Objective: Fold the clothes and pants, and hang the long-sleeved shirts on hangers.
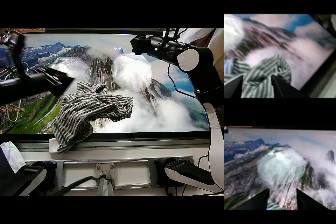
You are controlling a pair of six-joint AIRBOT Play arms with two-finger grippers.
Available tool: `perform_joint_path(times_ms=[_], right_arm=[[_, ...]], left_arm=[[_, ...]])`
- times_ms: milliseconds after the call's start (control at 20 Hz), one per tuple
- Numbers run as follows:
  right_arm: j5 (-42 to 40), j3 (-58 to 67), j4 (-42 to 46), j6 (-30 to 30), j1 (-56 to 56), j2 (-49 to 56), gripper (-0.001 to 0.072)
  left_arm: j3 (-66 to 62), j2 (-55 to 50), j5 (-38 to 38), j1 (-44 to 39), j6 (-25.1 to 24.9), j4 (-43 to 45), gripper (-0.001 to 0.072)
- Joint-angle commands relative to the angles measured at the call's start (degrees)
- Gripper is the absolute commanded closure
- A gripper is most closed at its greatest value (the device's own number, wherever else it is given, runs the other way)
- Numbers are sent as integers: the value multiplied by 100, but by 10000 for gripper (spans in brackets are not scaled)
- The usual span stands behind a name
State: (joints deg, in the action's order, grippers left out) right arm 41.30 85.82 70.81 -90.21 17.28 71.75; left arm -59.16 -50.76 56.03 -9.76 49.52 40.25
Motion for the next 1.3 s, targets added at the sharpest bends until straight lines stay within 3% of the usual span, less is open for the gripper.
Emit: perform_joint_path(times_ms=[0,100,200,350,600,700,750,800,900,950,1250], right_arm=[[334,17,-129,-170,15,2,315],[1032,15,-2,-199,9,2,315],[1729,-48,-4,-223,15,4,315],[2280,-162,0,-162,15,7,316],[2122,-190,52,116,26,9,296],[1976,-190,863,-31,-55,11,93],[1954,-190,1360,-332,-214,11,80],[1982,-192,1711,-664,-503,11,80],[2229,-197,1613,-966,-1217,15,81],[2369,-203,1355,-966,-1504,17,82],[2564,-662,815,-758,-1867,15,82]], left_arm=[[63,-249,321,-691,-90,96,327],[61,-487,315,-997,-85,107,325],[59,-752,310,-1235,-85,103,275],[-31,-1097,264,-1471,-83,105,261],[-531,-1648,271,-1694,-11,129,257],[-835,-1971,304,-1790,168,210,258],[-1060,-2173,385,-1840,321,492,257],[-1303,-2374,518,-1891,507,859,257],[-1832,-2837,850,-2011,758,1574,252],[-2079,-3097,938,-2098,868,1829,207],[-2846,-4472,960,-2732,1204,2124,199]])
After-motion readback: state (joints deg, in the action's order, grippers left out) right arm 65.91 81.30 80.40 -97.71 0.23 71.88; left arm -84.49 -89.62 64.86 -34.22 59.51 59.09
